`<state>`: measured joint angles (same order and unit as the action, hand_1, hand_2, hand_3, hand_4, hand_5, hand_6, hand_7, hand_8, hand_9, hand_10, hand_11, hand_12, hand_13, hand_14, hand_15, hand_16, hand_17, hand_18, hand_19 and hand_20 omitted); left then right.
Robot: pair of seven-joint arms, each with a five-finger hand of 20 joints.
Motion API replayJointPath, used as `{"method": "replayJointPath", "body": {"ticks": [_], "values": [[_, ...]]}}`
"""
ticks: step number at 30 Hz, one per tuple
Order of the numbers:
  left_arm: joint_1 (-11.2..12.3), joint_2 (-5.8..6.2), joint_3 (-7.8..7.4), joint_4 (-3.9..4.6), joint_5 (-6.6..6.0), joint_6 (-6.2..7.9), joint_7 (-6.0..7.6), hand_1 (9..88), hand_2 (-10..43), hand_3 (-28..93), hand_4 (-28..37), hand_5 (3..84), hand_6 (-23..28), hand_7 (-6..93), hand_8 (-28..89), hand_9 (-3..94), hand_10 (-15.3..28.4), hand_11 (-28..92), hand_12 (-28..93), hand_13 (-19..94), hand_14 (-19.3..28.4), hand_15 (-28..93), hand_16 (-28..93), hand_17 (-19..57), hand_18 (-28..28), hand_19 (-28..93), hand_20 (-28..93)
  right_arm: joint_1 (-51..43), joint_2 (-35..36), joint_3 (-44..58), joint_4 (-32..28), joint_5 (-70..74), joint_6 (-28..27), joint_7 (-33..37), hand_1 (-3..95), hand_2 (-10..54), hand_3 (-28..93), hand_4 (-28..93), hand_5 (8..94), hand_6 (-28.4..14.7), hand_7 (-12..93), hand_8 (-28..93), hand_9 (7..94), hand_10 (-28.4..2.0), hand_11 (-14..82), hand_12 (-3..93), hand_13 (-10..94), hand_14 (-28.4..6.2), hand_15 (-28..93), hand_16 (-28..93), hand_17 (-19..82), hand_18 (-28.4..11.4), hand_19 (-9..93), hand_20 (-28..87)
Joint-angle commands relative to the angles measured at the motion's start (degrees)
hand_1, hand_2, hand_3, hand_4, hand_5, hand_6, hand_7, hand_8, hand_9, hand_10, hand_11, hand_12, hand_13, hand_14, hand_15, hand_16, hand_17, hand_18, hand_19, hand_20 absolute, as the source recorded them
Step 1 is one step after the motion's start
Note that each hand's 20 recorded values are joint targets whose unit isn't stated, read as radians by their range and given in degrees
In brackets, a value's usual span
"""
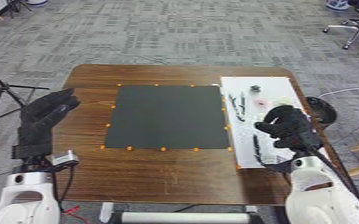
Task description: Arrange flowers
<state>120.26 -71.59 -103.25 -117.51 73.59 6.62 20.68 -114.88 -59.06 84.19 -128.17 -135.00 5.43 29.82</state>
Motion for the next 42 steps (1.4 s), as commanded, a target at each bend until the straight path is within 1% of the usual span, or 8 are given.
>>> {"method": "replayJointPath", "body": {"ticks": [1, 7, 15, 26, 29, 35, 39, 42], "values": [[0.9, 1.02, -0.93, -1.71, 0.95, -0.74, -1.54, 37.9, -9.5, 64, -16.8, 51.1, 2.1, 19.4, -8, 51.8, 13.3, 26, 15, 44, 17.9, 31, 1, 12.2, 12.7, 17, 25, 5.7, 1.8, -2.3, -0.8, 0.3, -15.3, 5.6, 51.3, -9.5, 48, -10, 64.9, -1.7, 33, 27, 82.7, -11.1, 44.3, 38.8, 90, -2.9, 62, 40, 63, -14.0, 93, 60], [2.2, 0.88, -1.48, -2.57, 1.32, -0.87, -2.16, 37.8, -9.5, 63, -16.6, 51.1, 2.1, 19.3, -8, 51.9, 13.4, 26, 15, 44, 18.0, 31, 0, 12.2, 12.7, 17, 25, 10.6, 1.1, -5.1, 1.2, 1.4, -26.5, 9.4, 47.7, -9.5, 53, -12, 64.8, -3.9, 28, 24, 84.2, -11.4, 41.3, 37.6, 91, -3.1, 60, 41, 65, -12.6, 93, 57], [2.9, 1.13, -2.07, -3.20, 1.50, -1.61, -2.66, 37.5, -9.5, 64, -16.5, 51.2, 2.3, 18.9, -8, 51.8, 13.4, 26, 15, 44, 18.1, 31, 0, 12.1, 12.9, 18, 25, 11.5, 0.0, -6.5, 5.3, -0.1, -32.0, 12.6, 45.9, -9.5, 56, -13, 63.0, -4.8, 28, 12, 85.8, -11.8, 37.3, 35.9, 92, -3.0, 56, 40, 65, -11.5, 93, 53], [1.7, 1.55, -1.29, -2.41, 2.06, -3.62, -3.10, 37.7, -9.5, 63, -16.7, 51.0, 2.4, 18.8, -8, 51.7, 13.4, 26, 15, 44, 18.2, 31, 0, 12.1, 13.0, 18, 25, 6.7, 0.2, -5.6, 4.8, -1.6, -28.7, 12.8, 45.6, -9.5, 57, -12, 61.1, -5.0, 30, 3, 84.1, -12.3, 37.5, 36.5, 92, -2.6, 55, 41, 65, -11.4, 93, 51], [1.5, 1.68, -1.51, -2.33, 3.31, -3.95, -2.99, 37.7, -9.5, 63, -16.5, 50.7, 2.3, 18.6, -8, 51.5, 13.4, 26, 15, 44, 18.3, 31, 0, 12.1, 13.0, 18, 25, 6.0, -0.3, -6.8, 5.1, -2.3, -27.4, 12.9, 47.3, -9.5, 56, -13, 60.0, -4.7, 30, 12, 84.1, -12.3, 37.7, 36.0, 93, -2.5, 55, 40, 65, -11.3, 93, 51], [1.4, 1.45, -1.57, -2.42, 2.96, -3.66, -3.13, 37.7, -9.5, 63, -16.5, 50.8, 2.3, 18.5, -8, 51.4, 13.5, 26, 15, 44, 18.3, 31, 0, 12.1, 13.0, 18, 25, 5.9, -1.0, -10.2, 6.6, -4.3, -24.9, 12.0, 52.9, -9.5, 49, -9, 57.6, -4.0, 35, 28, 86.0, -11.6, 40.7, 35.9, 94, -1.5, 59, 36, 68, -9.8, 93, 51], [1.6, 1.23, -1.59, -2.50, 3.09, -3.69, -3.18, 37.7, -9.5, 63, -16.4, 50.8, 2.3, 18.5, -8, 51.5, 13.5, 26, 15, 44, 18.3, 31, 0, 12.2, 13.0, 18, 25, 6.1, -0.8, -11.7, 7.5, -4.4, -23.1, 11.0, 62.1, -9.5, 35, 0, 55.6, -3.7, 42, 32, 87.0, -11.1, 41.9, 36.0, 94, -0.7, 62, 33, 70, -9.5, 93, 52], [1.7, 1.04, -1.60, -2.63, 3.05, -3.64, -3.21, 37.8, -9.5, 63, -16.4, 50.8, 2.4, 18.5, -7, 51.4, 13.5, 26, 15, 44, 18.4, 31, 0, 12.2, 13.0, 18, 25, 6.4, -0.8, -11.8, 7.8, -3.5, -22.6, 11.0, 63.9, -9.5, 38, 0, 56.9, -3.6, 43, 31, 87.4, -10.9, 42.0, 35.8, 94, -0.4, 63, 32, 71, -8.9, 93, 50]]}}
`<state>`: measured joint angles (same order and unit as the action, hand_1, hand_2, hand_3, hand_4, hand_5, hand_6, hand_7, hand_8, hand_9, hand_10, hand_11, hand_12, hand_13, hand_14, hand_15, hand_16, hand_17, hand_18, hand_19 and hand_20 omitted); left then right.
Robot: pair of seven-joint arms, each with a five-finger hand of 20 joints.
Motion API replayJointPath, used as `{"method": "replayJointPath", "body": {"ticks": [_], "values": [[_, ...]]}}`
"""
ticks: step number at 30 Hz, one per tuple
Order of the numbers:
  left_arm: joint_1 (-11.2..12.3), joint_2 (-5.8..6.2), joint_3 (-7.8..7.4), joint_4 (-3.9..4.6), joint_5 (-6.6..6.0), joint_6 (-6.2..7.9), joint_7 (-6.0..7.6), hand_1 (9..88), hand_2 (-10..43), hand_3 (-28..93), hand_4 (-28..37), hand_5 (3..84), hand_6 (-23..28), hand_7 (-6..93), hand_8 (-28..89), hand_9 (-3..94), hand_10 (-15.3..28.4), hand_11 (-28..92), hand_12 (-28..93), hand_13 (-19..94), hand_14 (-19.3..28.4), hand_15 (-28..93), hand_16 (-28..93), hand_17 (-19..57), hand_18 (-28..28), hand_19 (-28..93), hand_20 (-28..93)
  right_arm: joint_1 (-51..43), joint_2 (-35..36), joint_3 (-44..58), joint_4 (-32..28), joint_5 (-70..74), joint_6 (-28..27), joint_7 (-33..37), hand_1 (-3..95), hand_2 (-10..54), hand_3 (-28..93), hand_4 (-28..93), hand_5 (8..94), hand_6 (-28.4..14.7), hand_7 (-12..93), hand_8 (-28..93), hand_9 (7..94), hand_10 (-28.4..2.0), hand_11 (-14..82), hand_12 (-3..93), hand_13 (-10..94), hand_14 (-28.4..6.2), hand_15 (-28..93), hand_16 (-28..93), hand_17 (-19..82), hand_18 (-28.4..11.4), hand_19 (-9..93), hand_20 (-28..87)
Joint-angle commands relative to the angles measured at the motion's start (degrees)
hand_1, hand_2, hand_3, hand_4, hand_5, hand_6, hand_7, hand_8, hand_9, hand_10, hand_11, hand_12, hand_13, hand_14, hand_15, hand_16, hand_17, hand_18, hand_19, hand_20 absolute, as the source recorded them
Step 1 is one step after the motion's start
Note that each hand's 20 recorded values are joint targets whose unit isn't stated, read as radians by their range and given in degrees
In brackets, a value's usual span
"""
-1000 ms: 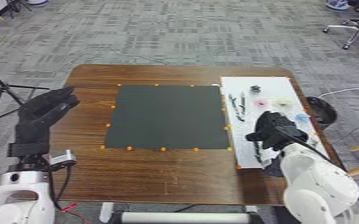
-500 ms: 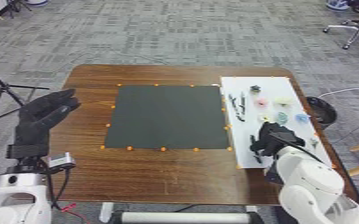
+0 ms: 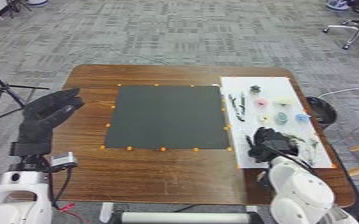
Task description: Arrange flowers
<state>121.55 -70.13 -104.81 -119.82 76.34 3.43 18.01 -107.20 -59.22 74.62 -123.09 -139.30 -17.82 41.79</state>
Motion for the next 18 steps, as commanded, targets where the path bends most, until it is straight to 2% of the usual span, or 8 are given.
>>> {"method": "replayJointPath", "body": {"ticks": [1, 8, 13, 18], "values": [[0.2, -0.42, 0.01, -0.25, 0.35, -0.57, -0.61, 37.8, -9.5, 63, -16.5, 50.8, 2.4, 18.5, -7, 51.4, 13.4, 26, 15, 44, 18.4, 31, 0, 12.1, 13.0, 18, 25, -1.2, -0.9, -1.7, 2.6, 2.9, 0.1, -0.4, 63.7, -9.5, 41, -1, 58.9, -3.5, 41, 30, 87.6, -10.8, 41.9, 35.3, 94, -0.4, 63, 31, 71, -8.6, 93, 49], [0.6, -0.63, -0.33, -0.43, 0.18, -0.47, -0.66, 37.8, -9.5, 63, -16.4, 50.6, 2.4, 18.3, -7, 51.4, 13.5, 26, 15, 44, 18.3, 31, 0, 12.1, 13.0, 18, 25, -1.3, -1.6, 1.4, 2.1, 13.3, -0.9, 1.7, 65.1, -9.5, 50, -3, 68.7, -4.3, 24, 29, 91.2, -11.1, 32.8, 30.6, 94, -0.9, 60, 28, 72, -7.6, 93, 43], [0.6, -0.53, -0.44, -0.41, 0.24, -0.96, -0.92, 37.7, -9.5, 63, -16.3, 50.6, 2.4, 18.3, -7, 51.4, 13.5, 26, 15, 44, 18.3, 31, 0, 12.1, 13.0, 18, 25, -1.0, -1.3, 2.9, 2.0, 18.7, 0.2, 1.8, 66.8, -8.7, 49, -4, 70.7, -5.1, 20, 30, 91.5, -11.3, 29.8, 29.2, 94, -1.1, 59, 28, 71, -7.5, 93, 41], [0.6, -0.57, -0.49, -0.36, 0.12, -0.89, -0.74, 37.6, -9.5, 63, -16.4, 50.5, 2.5, 18.1, -7, 51.2, 13.5, 26, 15, 44, 18.3, 31, 0, 12.0, 13.0, 18, 25, -1.6, -0.5, 2.9, 1.6, 16.6, 4.6, -1.3, 68.0, -8.3, 49, -4, 71.2, -5.6, 19, 30, 91.3, -11.6, 29.0, 29.5, 94, -1.0, 59, 28, 71, -7.4, 93, 41]]}}
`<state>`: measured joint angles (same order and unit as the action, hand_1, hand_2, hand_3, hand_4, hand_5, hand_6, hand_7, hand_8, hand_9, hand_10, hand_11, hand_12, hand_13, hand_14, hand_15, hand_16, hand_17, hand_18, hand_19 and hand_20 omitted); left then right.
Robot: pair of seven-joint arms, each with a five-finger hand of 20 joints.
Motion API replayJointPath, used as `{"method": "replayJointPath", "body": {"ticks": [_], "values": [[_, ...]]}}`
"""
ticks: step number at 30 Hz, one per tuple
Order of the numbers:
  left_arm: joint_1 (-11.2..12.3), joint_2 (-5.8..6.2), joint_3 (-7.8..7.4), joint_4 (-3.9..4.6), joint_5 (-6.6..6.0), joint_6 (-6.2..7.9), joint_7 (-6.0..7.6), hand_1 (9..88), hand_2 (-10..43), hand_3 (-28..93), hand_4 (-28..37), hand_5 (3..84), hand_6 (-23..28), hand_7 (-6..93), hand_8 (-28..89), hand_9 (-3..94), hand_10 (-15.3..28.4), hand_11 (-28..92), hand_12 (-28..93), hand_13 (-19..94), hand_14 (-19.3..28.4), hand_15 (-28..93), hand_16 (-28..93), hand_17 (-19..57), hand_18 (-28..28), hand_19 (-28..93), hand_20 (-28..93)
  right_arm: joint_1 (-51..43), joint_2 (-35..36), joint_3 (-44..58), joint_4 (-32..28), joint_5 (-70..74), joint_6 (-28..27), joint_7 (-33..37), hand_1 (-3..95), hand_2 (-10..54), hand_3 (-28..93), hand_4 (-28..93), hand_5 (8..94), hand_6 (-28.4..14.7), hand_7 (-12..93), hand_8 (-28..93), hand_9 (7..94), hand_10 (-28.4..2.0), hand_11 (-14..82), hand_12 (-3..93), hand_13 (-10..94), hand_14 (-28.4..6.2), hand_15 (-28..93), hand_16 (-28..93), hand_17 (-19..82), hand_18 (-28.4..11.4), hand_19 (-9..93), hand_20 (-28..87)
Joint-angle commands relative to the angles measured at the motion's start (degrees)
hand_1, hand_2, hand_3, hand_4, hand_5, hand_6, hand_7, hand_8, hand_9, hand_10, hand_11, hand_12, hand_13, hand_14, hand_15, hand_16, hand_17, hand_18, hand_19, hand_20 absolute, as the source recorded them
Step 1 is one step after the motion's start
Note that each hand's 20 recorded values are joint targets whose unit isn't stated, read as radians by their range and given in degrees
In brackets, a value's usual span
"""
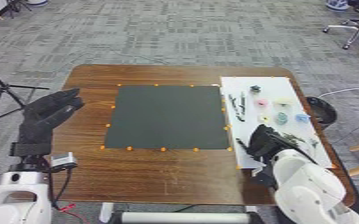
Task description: Arrange flowers
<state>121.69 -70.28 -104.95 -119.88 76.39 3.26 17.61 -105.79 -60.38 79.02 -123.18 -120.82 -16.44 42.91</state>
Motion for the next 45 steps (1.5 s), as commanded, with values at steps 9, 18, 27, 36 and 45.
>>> {"method": "replayJointPath", "body": {"ticks": [9, 18, 27, 36, 45], "values": [[-0.2, -0.06, -0.18, 0.11, -0.05, -1.18, -0.24, 37.7, -9.4, 63, -16.4, 50.4, 2.4, 18.2, -7, 51.1, 13.6, 26, 15, 44, 18.3, 31, 1, 12.0, 13.0, 18, 25, -3.0, 2.3, -2.3, -2.0, -7.1, 13.3, -7.4, 67.0, -9.2, 52, -3, 71.6, -5.8, 23, 29, 91.3, -11.2, 26.4, 35.9, 94, -0.3, 59, 29, 71, -7.1, 92, 43], [-0.9, 0.14, -0.26, 0.42, 0.05, -1.74, -0.64, 37.5, -9.5, 63, -16.5, 50.4, 2.4, 18.2, -7, 51.0, 13.6, 26, 15, 44, 18.3, 31, 1, 12.0, 13.0, 18, 25, -6.5, 3.3, 0.2, -5.1, -10.7, 8.4, -8.2, 60.9, -9.5, 54, 0, 68.9, -5.1, 30, 27, 90.2, -10.6, 24.7, 42.4, 94, -0.7, 57, 33, 70, -7.1, 92, 45], [-1.0, -0.04, -0.47, 0.36, 0.25, -2.22, -0.80, 37.3, -9.4, 63, -16.4, 50.3, 2.5, 17.8, -7, 50.8, 13.6, 25, 15, 44, 18.4, 31, 1, 12.0, 13.0, 18, 25, -8.6, 2.9, 0.4, -4.6, -11.7, 2.8, -6.0, 44.3, -9.5, 58, -2, 64.9, -6.0, 26, 8, 82.7, -13.2, 25.3, 31.5, 94, -2.2, 51, 39, 68, -8.3, 93, 48], [-1.3, -0.25, -0.31, 0.40, 0.54, -2.39, -0.98, 37.4, -9.5, 63, -16.6, 50.2, 2.4, 17.7, -7, 50.7, 13.5, 25, 15, 43, 18.4, 31, 1, 11.9, 13.0, 18, 25, -8.8, 2.9, -1.9, -2.6, -14.3, 4.8, -6.1, 45.7, -9.5, 57, -5, 63.8, -6.6, 28, -2, 80.2, -14.0, 26.7, 30.3, 94, -2.1, 51, 39, 67, -8.4, 93, 48], [-1.1, -0.51, -0.36, 0.23, 0.59, -2.34, -0.96, 37.5, -9.5, 63, -16.7, 50.2, 2.4, 17.8, -7, 50.7, 13.5, 25, 15, 43, 18.4, 31, 1, 11.9, 13.1, 18, 25, -7.3, 3.0, -4.3, -0.3, -14.2, 4.5, -5.6, 93.0, -9.5, -27, 46, 60.8, -5.4, 32, 29, 85.0, -10.6, 16.4, 53.5, 94, -1.2, 53, 39, 68, -6.8, 92, 49]]}}
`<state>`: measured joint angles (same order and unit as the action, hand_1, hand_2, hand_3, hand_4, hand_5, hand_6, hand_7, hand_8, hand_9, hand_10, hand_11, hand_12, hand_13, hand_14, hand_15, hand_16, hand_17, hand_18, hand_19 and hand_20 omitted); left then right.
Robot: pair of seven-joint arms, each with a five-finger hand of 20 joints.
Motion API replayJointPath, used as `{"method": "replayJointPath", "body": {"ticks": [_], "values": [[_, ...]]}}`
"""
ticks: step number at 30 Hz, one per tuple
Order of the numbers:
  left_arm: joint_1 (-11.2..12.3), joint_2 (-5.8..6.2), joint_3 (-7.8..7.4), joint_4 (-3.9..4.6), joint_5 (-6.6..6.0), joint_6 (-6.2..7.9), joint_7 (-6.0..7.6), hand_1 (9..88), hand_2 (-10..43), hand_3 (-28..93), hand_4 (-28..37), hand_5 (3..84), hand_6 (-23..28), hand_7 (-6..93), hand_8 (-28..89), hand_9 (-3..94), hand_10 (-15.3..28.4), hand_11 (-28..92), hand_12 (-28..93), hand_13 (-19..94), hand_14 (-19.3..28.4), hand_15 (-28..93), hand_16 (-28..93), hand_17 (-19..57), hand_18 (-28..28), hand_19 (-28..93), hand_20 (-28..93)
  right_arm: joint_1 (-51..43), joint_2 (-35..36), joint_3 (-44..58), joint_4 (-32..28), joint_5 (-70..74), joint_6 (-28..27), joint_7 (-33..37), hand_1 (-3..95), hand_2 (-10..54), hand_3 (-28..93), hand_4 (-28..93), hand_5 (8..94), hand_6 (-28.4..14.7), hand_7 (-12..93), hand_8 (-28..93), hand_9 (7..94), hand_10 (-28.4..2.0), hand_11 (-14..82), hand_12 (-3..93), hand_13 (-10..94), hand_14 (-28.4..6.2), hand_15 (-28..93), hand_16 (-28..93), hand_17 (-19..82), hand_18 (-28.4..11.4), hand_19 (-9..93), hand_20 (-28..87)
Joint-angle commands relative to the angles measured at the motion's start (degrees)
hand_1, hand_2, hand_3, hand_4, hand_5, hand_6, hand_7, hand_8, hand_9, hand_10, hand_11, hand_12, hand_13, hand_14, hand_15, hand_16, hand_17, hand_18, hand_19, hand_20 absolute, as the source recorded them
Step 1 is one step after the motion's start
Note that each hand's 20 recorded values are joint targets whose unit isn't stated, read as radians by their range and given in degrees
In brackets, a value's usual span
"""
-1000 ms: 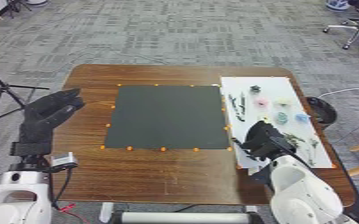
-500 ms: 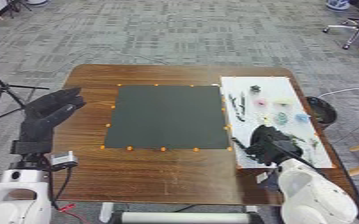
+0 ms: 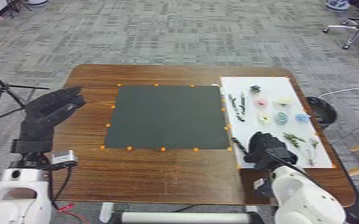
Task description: Arrange flowers
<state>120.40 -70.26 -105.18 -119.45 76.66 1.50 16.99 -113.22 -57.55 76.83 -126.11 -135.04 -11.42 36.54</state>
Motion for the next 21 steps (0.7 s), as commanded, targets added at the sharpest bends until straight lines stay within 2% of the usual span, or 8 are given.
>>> {"method": "replayJointPath", "body": {"ticks": [1, 4, 6, 8, 9, 14, 21], "values": [[0.1, -0.56, -0.10, -0.18, 0.36, -0.56, -0.33, 37.6, -9.5, 63, -16.7, 50.2, 2.5, 17.7, -7, 50.7, 13.5, 25, 15, 43, 18.4, 31, 1, 11.9, 13.1, 18, 25, 0.4, 0.1, -2.2, 2.9, 0.7, -0.9, 1.0, 93.8, -9.5, -27, 47, 60.6, -5.4, 33, 29, 85.2, -10.5, 16.6, 53.6, 94, -1.1, 53, 39, 69, -6.7, 92, 49], [0.1, -0.53, -0.04, -0.17, 0.28, -0.54, -0.39, 37.6, -9.5, 63, -16.5, 50.2, 2.5, 17.7, -7, 50.6, 13.6, 25, 15, 43, 18.4, 31, 1, 12.0, 13.1, 18, 25, 0.6, -0.4, -1.8, 3.2, 3.2, -1.3, 1.7, 94.4, -9.5, -26, 48, 61.5, -5.2, 34, 28, 87.0, -10.6, 15.9, 52.0, 94, -1.1, 53, 39, 69, -6.1, 92, 49], [0.2, -0.59, -0.07, -0.18, 0.32, -0.50, -0.44, 37.6, -9.5, 63, -16.5, 50.2, 2.5, 17.7, -7, 50.6, 13.5, 25, 15, 43, 18.3, 31, 1, 12.0, 13.1, 18, 25, 0.7, -0.4, -1.7, 3.5, 4.2, -0.4, 1.9, 91.3, -9.5, -16, 44, 64.3, -5.2, 30, 30, 88.7, -10.7, 14.6, 50.5, 94, -1.0, 54, 37, 69, -5.9, 91, 49], [0.2, -0.58, -0.05, -0.15, 0.23, -0.44, -0.41, 37.6, -9.5, 63, -16.5, 50.1, 2.5, 17.7, -7, 50.6, 13.5, 25, 15, 43, 18.3, 31, 1, 11.9, 13.1, 18, 25, 0.8, -0.5, -1.4, 3.7, 4.8, -0.4, 2.0, 73.7, -9.5, 36, 8, 66.8, -5.0, 28, 29, 89.6, -10.7, 13.8, 49.6, 94, -0.9, 54, 37, 70, -5.9, 90, 49], [0.3, -0.59, -0.07, -0.18, 0.14, -0.41, -0.37, 37.6, -9.5, 63, -16.4, 50.1, 2.5, 17.6, -7, 50.6, 13.5, 25, 15, 43, 18.3, 31, 1, 11.9, 13.1, 18, 25, 0.9, -0.5, -1.2, 3.8, 5.7, -0.2, 2.1, 71.7, -9.5, 42, 4, 67.8, -5.0, 27, 29, 90.0, -10.6, 13.6, 49.2, 94, -0.9, 54, 36, 70, -6.0, 90, 49], [0.3, -0.71, 0.12, -0.22, 0.23, -0.35, -0.39, 37.7, -9.5, 63, -16.5, 50.0, 2.5, 17.6, -7, 50.5, 13.5, 25, 15, 43, 18.3, 31, 1, 11.9, 13.1, 18, 25, 1.6, -0.6, -0.3, 4.3, 7.8, -0.3, 1.9, 70.6, -9.5, 45, 1, 71.3, -5.2, 23, 27, 91.1, -10.6, 15.4, 46.8, 94, -0.9, 55, 34, 71, -6.0, 90, 49], [0.7, -0.85, -0.11, -0.38, -0.10, -0.19, -0.31, 37.6, -9.4, 63, -16.4, 49.9, 2.5, 17.6, -7, 50.5, 13.4, 25, 15, 43, 18.4, 31, 1, 12.0, 13.1, 18, 25, 2.2, 0.0, 1.0, 3.8, 8.7, 5.5, -0.3, 69.5, -9.5, 47, 2, 73.1, -5.5, 22, 28, 91.3, -11.1, 18.2, 45.8, 94, -0.8, 57, 32, 71, -6.1, 90, 48]]}}
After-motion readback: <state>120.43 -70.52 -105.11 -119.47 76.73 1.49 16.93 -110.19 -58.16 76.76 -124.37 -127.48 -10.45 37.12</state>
